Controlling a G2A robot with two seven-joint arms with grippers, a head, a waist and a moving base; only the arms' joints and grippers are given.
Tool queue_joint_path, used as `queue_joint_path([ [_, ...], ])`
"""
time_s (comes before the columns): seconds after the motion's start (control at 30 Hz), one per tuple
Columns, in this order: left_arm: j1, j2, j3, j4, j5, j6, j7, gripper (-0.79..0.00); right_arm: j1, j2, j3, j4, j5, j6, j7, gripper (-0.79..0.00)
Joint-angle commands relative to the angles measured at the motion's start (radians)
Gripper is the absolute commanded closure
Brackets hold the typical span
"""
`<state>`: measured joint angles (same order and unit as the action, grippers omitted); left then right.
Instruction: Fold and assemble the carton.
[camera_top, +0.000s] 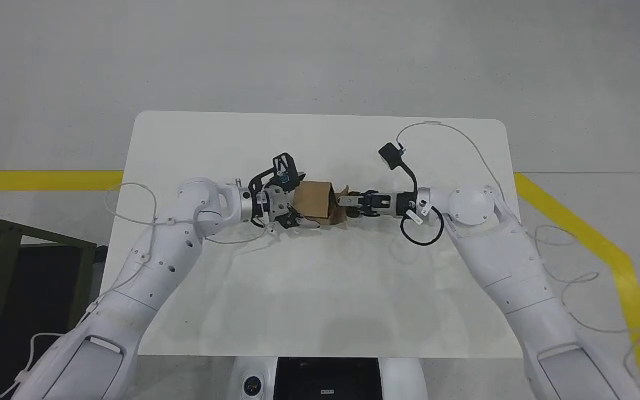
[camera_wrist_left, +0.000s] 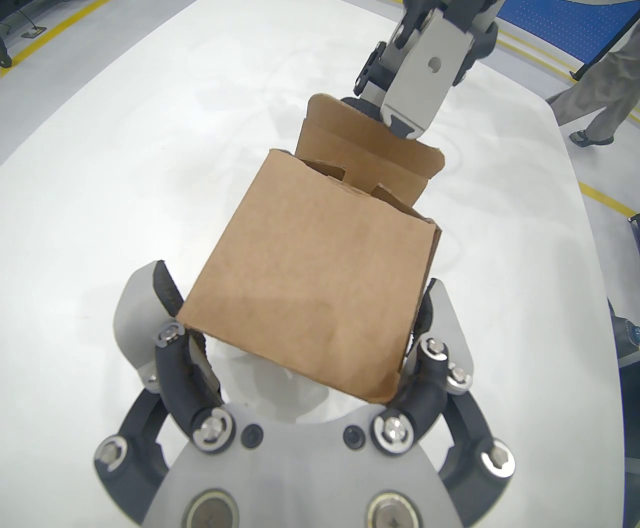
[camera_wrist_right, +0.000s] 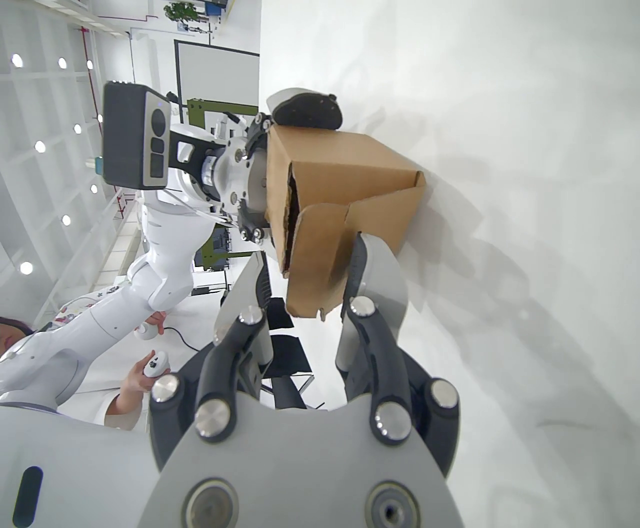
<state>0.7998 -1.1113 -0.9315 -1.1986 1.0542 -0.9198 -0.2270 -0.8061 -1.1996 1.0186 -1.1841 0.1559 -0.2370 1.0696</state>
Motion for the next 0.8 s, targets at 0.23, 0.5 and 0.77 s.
queue_joint_path([
  [0.23,-0.005,-0.001,-0.001,0.001,-0.002,-0.001,-0.007,-0.785,-0.011,-0.009,-0.022,0.005,0.038,-0.003,-0.024,-0.259],
  [0.5,-0.003,-0.002,0.000,-0.002,-0.008,-0.002,-0.017,-0.785,-0.012,-0.018,-0.036,0.021,0.082,-0.005,-0.039,-0.212],
  [0.77,-0.003,-0.003,0.004,-0.006,-0.012,-0.008,-0.029,-0.785,-0.013,-0.020,-0.042,0.036,0.068,0.002,-0.051,-0.182],
])
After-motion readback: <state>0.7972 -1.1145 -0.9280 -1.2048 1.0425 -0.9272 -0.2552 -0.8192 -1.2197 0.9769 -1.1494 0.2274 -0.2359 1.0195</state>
